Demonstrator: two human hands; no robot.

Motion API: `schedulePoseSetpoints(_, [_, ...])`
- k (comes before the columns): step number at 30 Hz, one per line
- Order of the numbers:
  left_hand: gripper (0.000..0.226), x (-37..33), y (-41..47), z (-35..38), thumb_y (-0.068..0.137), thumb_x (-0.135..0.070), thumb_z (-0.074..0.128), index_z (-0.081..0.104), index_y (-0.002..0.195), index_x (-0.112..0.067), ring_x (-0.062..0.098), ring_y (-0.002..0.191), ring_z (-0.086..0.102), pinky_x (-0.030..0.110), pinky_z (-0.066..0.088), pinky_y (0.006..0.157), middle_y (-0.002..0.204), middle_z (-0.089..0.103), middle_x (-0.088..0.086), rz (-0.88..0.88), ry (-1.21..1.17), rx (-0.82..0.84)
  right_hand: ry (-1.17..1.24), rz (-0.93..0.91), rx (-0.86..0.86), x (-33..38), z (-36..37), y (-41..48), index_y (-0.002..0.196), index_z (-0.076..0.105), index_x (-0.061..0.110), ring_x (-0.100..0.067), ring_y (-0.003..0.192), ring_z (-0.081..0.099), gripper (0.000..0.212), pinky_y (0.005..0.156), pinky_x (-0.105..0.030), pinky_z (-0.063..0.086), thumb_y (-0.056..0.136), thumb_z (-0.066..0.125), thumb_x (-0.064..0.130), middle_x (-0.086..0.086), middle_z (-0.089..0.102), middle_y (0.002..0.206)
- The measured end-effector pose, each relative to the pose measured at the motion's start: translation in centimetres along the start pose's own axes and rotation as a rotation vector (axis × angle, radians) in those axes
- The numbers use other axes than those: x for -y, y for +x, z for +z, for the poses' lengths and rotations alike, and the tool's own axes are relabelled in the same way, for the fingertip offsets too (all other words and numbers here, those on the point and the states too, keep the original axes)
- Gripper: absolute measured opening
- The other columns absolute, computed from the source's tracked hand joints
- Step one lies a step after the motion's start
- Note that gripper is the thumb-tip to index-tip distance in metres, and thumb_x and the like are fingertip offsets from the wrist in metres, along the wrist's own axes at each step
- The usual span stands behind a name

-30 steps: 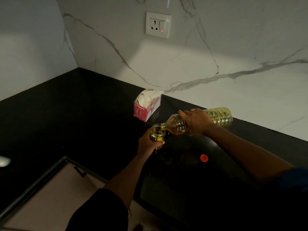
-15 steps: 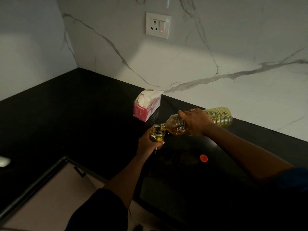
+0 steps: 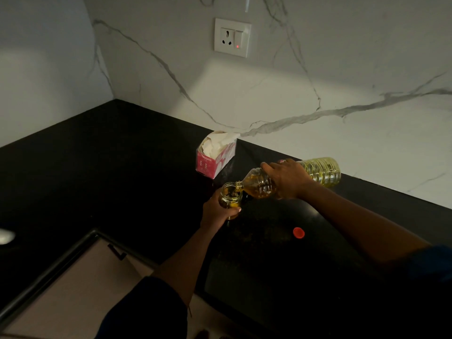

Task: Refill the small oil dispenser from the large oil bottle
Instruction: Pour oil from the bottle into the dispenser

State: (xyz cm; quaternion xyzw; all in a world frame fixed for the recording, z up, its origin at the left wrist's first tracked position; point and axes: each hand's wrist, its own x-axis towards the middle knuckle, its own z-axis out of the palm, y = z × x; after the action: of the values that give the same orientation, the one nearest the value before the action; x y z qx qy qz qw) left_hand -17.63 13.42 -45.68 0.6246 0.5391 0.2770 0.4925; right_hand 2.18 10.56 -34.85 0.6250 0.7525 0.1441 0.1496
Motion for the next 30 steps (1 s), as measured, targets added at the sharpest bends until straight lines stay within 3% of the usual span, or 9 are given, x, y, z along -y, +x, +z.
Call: schedulePoseSetpoints(30, [0.076,-0.02,0.15,0.1,0.066,-0.017,0.08,0.044,0.133,-0.022,0.019,0.119,0.049,0.023,0.039,0.086,0.129,0.054,0.001,-0.04,-0.003,0.0,-0.02,-0.007,-0.001,0.05,-0.09,0.0,0.141,0.022,0.015,-0.025,0.115,0.053,0.096,0.098,-0.039,0.04,0.068,0.075,0.047,-0.006,0.053,0.129])
